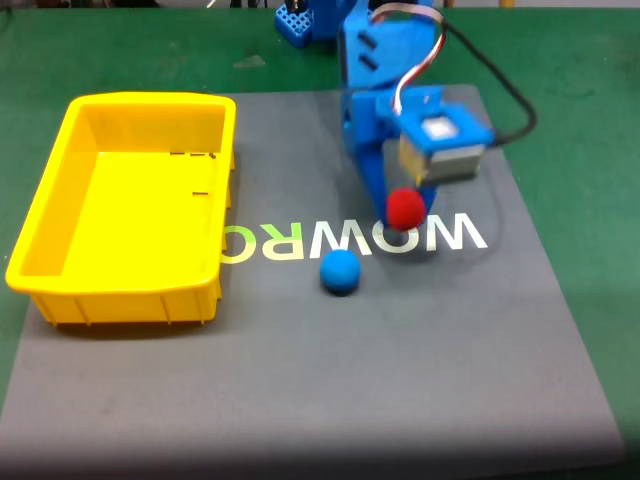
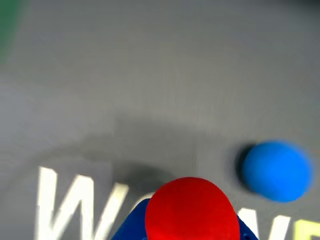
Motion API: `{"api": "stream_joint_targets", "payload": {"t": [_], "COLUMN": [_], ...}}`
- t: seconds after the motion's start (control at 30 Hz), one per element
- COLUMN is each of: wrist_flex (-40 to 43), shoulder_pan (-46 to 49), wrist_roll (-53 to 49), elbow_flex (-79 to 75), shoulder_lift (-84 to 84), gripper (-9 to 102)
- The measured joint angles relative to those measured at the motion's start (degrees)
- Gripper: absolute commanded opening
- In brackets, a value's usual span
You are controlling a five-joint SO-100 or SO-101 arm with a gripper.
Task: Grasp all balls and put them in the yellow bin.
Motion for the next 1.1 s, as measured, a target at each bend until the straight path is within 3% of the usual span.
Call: {"api": "stream_joint_targets", "payload": {"t": [0.43, 0.87, 1.1], "wrist_flex": [0.09, 0.62, 0.97], "shoulder_pan": [10.46, 28.48, 33.40], "wrist_roll": [-1.05, -3.60, -3.69], "elbow_flex": [-0.88, -0.88, -0.88], "shoulder_lift": [12.04, 13.10, 13.10], "gripper": [0, 0, 0]}}
